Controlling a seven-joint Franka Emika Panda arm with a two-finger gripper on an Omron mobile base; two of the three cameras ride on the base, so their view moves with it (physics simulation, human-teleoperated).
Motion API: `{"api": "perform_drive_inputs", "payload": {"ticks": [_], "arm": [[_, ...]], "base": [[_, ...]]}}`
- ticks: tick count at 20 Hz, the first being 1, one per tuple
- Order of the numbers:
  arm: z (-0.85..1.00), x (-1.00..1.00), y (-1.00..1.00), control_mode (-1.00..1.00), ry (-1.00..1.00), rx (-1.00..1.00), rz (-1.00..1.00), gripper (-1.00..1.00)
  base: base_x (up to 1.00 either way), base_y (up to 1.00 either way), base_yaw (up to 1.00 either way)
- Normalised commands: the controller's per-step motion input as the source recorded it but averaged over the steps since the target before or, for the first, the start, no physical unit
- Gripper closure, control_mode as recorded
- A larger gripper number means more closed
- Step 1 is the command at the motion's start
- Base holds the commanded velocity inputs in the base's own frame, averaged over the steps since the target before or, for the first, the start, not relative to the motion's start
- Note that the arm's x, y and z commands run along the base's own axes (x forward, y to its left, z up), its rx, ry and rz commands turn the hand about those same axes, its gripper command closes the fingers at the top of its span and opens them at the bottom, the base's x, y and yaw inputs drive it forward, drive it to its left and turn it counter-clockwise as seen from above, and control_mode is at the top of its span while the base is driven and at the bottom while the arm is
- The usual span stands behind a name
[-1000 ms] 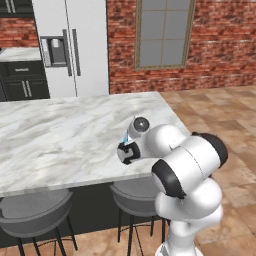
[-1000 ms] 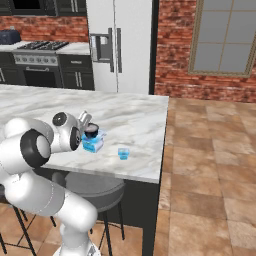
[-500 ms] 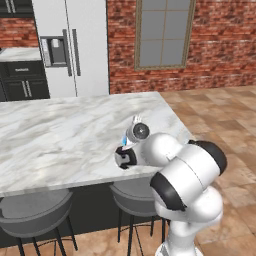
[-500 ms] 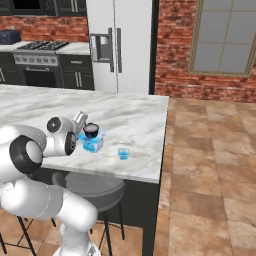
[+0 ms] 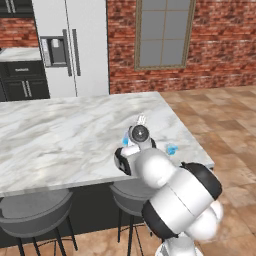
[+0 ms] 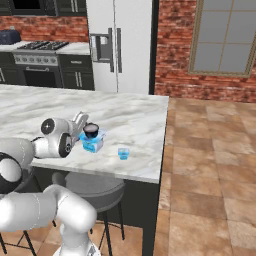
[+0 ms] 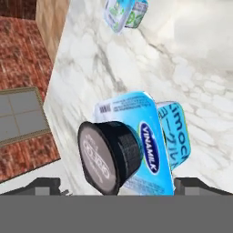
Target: Stack the yogurt containers by placing the smaller containers on top of the larger containers.
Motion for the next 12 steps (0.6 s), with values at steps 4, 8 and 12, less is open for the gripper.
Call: {"api": "perform_drive_inputs", "payload": {"ticks": [4, 8, 12], "arm": [[0.37, -0.2, 0.02, -1.0, 0.0, 0.0, -0.17, -1.0], [0.39, -0.23, 0.02, -1.0, 0.01, 0.0, -0.19, -1.0], [0.36, -0.32, 0.0, -1.0, 0.08, 0.0, -0.19, -1.0]], "base": [[0.0, 0.0, 0.0], [0.0, 0.0, 0.0], [0.0, 0.0, 0.0]]}}
